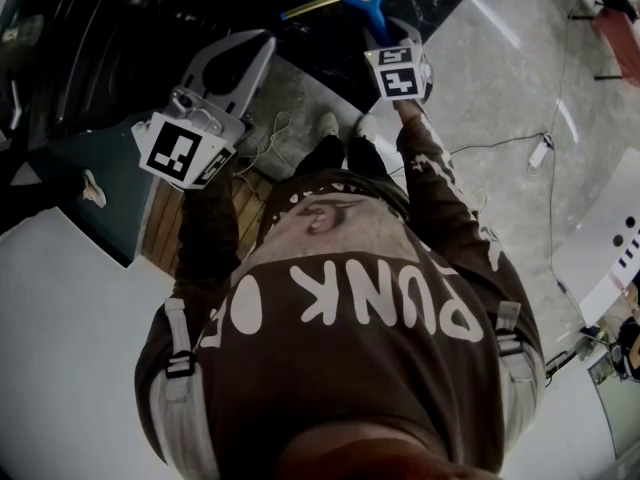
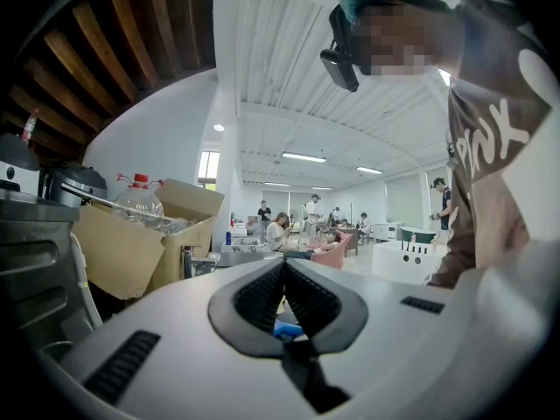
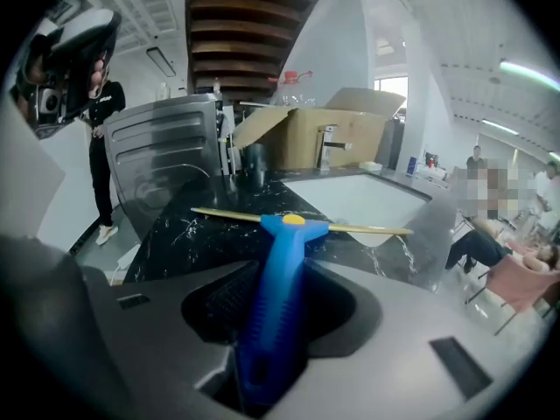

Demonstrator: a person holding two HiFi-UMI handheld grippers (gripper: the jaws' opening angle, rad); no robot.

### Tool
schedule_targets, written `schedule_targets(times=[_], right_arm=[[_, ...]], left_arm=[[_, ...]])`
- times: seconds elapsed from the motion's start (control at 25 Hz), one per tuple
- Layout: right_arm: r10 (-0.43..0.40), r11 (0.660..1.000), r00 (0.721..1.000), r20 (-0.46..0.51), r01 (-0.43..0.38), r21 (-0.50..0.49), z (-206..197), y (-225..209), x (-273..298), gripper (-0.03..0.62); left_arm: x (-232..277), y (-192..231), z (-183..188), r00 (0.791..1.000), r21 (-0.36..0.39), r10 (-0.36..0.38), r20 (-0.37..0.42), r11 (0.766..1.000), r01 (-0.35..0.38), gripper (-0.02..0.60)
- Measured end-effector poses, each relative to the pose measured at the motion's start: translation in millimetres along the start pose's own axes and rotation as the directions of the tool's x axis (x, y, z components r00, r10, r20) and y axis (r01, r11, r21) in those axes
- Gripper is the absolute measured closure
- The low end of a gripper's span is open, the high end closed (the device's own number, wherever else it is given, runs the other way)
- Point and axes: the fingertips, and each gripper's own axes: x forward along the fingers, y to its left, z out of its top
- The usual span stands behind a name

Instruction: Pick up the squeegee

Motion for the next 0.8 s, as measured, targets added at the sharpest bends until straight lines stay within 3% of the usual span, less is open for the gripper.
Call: schedule_targets(times=[0.32, 0.8], right_arm=[[0.017, 0.999, 0.999, 0.052, -0.019, 0.05, 7, -4, -8, 0.436], [0.006, 0.999, 0.99, 0.138, -0.011, 0.035, 29, -10, -34, 0.437]], left_arm=[[2, 0, 1, 1.0, 0.002, -0.003, 0.002, 1.0, 0.003, 0.578], [4, -6, 5, 1.0, 0.012, -0.011, 0.007, 1.0, 0.011, 0.578]])
